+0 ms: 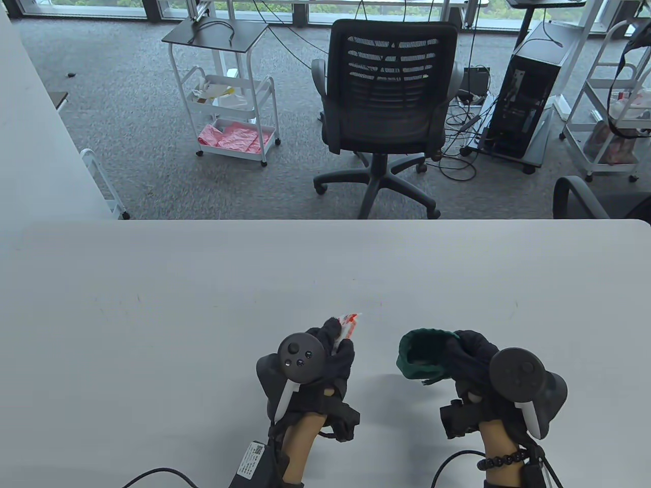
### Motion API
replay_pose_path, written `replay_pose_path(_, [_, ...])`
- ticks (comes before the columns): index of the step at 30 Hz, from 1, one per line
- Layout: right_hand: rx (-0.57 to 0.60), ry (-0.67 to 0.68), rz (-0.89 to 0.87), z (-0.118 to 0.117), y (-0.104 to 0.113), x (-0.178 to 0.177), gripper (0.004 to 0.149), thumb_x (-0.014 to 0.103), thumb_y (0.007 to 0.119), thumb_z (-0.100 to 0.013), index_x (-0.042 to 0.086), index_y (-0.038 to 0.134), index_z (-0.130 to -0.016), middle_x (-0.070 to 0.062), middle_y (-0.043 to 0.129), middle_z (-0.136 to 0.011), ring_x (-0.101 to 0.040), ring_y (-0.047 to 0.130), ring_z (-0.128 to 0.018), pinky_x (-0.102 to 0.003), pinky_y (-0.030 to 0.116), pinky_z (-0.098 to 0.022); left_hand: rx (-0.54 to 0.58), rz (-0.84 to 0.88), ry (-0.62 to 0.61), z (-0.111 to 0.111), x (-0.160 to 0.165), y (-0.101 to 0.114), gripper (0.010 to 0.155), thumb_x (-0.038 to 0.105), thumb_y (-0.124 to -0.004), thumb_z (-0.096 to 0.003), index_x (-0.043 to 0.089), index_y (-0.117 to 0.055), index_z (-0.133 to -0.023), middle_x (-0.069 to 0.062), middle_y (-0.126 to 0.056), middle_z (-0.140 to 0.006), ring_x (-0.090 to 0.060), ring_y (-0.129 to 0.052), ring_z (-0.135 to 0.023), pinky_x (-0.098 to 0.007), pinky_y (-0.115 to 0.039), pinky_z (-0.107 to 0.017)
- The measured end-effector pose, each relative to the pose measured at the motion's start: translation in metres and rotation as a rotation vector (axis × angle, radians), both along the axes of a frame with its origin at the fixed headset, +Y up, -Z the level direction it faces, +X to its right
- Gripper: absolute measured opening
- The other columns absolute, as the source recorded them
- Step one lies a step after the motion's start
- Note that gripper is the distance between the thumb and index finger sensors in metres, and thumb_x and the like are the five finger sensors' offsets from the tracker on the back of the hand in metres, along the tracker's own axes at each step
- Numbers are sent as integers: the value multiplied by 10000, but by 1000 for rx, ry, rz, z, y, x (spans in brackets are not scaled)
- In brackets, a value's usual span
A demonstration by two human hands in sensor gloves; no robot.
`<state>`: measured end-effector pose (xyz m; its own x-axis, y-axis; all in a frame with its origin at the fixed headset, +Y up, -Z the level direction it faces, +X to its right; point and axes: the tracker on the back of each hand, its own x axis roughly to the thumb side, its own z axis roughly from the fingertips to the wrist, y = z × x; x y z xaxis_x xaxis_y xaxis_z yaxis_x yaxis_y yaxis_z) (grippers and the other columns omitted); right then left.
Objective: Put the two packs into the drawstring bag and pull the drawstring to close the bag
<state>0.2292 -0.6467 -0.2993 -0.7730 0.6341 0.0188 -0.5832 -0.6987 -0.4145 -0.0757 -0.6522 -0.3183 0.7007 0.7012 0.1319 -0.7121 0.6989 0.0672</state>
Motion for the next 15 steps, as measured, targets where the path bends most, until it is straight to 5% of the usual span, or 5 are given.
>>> replay_pose_path(8, [-13,7,12,-1,0,-1,388,362,864,-468,53,929,-695,-95,1041,-463,-144,1083,-235,-351,964,-213,194,142,-198,28,22,34,535,499,-756,-509,194,-745,-949,-183,-730,-977,-247,-1074,-604,-441,-965,-498])
replay_pose_path(15, [10,52,50,2,7,-15,392,361,866,-469,49,931,-697,-98,1042,-466,-146,1084,-235,-353,964,-213,264,-50,-214,43,43,41,514,508,-797,-491,188,-824,-892,-163,-836,-919,-240,-1115,-525,-433,-994,-435])
